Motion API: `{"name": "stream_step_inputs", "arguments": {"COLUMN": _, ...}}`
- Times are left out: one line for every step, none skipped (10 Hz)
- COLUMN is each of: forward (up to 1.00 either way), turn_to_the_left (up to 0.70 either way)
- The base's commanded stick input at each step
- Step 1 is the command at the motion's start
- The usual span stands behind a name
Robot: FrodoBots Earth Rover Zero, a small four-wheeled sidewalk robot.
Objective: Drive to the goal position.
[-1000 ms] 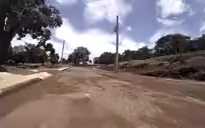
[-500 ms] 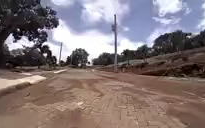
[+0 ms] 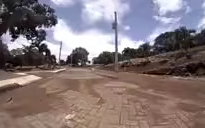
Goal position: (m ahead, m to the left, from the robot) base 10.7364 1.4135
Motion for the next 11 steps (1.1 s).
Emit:
{"name": "stream_step_inputs", "arguments": {"forward": 1.0, "turn_to_the_left": 0.0}}
{"name": "stream_step_inputs", "arguments": {"forward": 1.0, "turn_to_the_left": 0.0}}
{"name": "stream_step_inputs", "arguments": {"forward": 1.0, "turn_to_the_left": 0.0}}
{"name": "stream_step_inputs", "arguments": {"forward": 1.0, "turn_to_the_left": 0.0}}
{"name": "stream_step_inputs", "arguments": {"forward": 1.0, "turn_to_the_left": 0.0}}
{"name": "stream_step_inputs", "arguments": {"forward": 1.0, "turn_to_the_left": 0.0}}
{"name": "stream_step_inputs", "arguments": {"forward": 1.0, "turn_to_the_left": 0.0}}
{"name": "stream_step_inputs", "arguments": {"forward": 1.0, "turn_to_the_left": 0.0}}
{"name": "stream_step_inputs", "arguments": {"forward": 1.0, "turn_to_the_left": 0.0}}
{"name": "stream_step_inputs", "arguments": {"forward": 1.0, "turn_to_the_left": 0.0}}
{"name": "stream_step_inputs", "arguments": {"forward": 1.0, "turn_to_the_left": 0.0}}
